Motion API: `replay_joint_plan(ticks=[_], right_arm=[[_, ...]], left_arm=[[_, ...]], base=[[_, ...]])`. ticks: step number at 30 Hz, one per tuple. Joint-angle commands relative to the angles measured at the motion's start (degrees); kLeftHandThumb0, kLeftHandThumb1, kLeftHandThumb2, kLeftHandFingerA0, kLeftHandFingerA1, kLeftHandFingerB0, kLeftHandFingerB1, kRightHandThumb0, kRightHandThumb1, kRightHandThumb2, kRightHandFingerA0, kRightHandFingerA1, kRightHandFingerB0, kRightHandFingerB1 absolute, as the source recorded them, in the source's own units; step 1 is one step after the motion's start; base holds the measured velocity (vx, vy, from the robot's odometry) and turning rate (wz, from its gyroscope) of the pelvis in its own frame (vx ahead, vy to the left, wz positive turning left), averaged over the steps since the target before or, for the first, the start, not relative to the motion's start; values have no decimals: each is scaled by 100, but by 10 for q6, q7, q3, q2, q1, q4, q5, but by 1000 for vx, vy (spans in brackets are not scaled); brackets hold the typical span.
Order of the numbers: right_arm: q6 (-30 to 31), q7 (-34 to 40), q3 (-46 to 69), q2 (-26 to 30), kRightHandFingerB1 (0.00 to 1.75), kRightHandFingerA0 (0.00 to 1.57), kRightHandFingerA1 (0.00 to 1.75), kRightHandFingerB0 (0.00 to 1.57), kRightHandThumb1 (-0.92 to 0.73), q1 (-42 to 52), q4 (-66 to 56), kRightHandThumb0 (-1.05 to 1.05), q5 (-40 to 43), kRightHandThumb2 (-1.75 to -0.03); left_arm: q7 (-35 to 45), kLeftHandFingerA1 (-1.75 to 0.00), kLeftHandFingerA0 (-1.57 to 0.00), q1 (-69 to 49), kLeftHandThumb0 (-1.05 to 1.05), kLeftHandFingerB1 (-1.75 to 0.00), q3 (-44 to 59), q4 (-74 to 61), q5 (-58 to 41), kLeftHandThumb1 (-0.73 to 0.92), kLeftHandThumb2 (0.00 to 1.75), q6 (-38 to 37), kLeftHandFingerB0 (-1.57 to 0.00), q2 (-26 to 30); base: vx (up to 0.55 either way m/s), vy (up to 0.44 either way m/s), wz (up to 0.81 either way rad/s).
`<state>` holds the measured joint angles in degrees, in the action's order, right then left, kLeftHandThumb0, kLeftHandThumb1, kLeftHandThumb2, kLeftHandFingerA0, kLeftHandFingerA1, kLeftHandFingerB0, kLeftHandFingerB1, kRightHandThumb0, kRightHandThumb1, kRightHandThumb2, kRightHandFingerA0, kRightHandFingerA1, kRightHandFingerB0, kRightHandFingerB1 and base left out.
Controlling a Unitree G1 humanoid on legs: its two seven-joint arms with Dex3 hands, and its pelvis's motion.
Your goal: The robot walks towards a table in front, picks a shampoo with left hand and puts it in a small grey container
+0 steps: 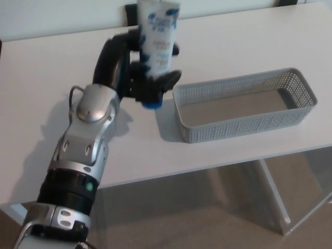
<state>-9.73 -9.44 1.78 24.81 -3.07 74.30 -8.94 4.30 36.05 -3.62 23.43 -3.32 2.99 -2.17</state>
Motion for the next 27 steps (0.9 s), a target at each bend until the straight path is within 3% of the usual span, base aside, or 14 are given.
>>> replay_joint_plan(ticks=[1,3,5,7,8,9,10,12,17,18,19,20,22,27], right_arm=[[7,-3,-9,6,52,69,62,45,-47,2,4,-38,-8,-83],[8,-1,-11,6,52,69,62,46,-47,-1,4,-39,-9,-83],[9,1,-15,6,52,70,63,46,-47,-6,6,-39,-11,-83],[6,-2,-15,5,52,70,62,47,-48,-7,5,-39,-9,-83],[4,-2,-16,4,52,70,62,49,-48,-8,5,-40,-9,-83],[5,-2,-17,5,52,71,62,49,-49,-9,5,-41,-9,-83],[6,-2,-19,8,53,70,62,51,-49,-10,4,-40,-10,-83],[8,1,-17,9,53,70,62,51,-48,-11,4,-39,-8,-83],[8,4,-21,4,53,70,62,51,-47,-16,7,-40,-9,-82],[6,5,-19,1,53,69,61,52,-47,-14,7,-39,-7,-82],[6,6,-19,0,53,71,62,52,-47,-16,7,-39,-6,-82],[6,10,-21,0,52,73,62,51,-47,-17,7,-39,-9,-82],[5,15,-24,2,52,70,61,49,-46,-17,4,-38,-12,-81],[-1,7,-23,2,52,71,62,51,-47,-15,-3,-38,-7,-82]], left_arm=[[-5,-141,-100,2,-11,-108,-87,-224,124,79,68,69,-75,34],[-6,-141,-96,18,0,-113,-107,-212,146,74,71,68,-78,38],[-14,-146,-94,46,-5,-119,-141,-178,188,75,71,59,-76,43],[-11,-135,-96,65,-10,-123,-157,-153,194,74,74,64,-74,42],[-11,-119,-100,80,-12,-123,-168,-136,200,76,71,70,-73,41],[-13,-124,-102,90,-16,-106,-174,-124,204,75,66,77,-80,37],[-16,-137,-97,121,-14,-116,-190,-87,211,75,72,99,-78,21],[-16,-145,-94,161,-18,-126,-209,-36,217,75,71,119,-76,-1],[-15,-134,-97,222,-16,-115,-231,66,211,78,71,113,-79,-30],[-14,-115,-97,246,-15,-108,-245,107,222,80,68,108,-77,-43],[-12,-109,-99,260,-16,-78,-245,134,218,74,62,105,-80,-53],[-8,-87,-93,278,-16,-71,-241,170,210,77,62,102,-80,-67],[-11,-85,-92,297,-14,-79,-236,218,205,74,63,88,-79,-84],[-38,-102,-93,328,-12,-87,-240,315,221,71,65,44,-78,-111]], base=[[0,0,0],[0,0,0],[0,0,0],[0,0,0],[0,0,0],[0,0,0],[0,0,0],[0,0,0],[0,0,0],[0,0,0],[0,0,0],[0,0,0],[0,0,0],[0,0,0]])
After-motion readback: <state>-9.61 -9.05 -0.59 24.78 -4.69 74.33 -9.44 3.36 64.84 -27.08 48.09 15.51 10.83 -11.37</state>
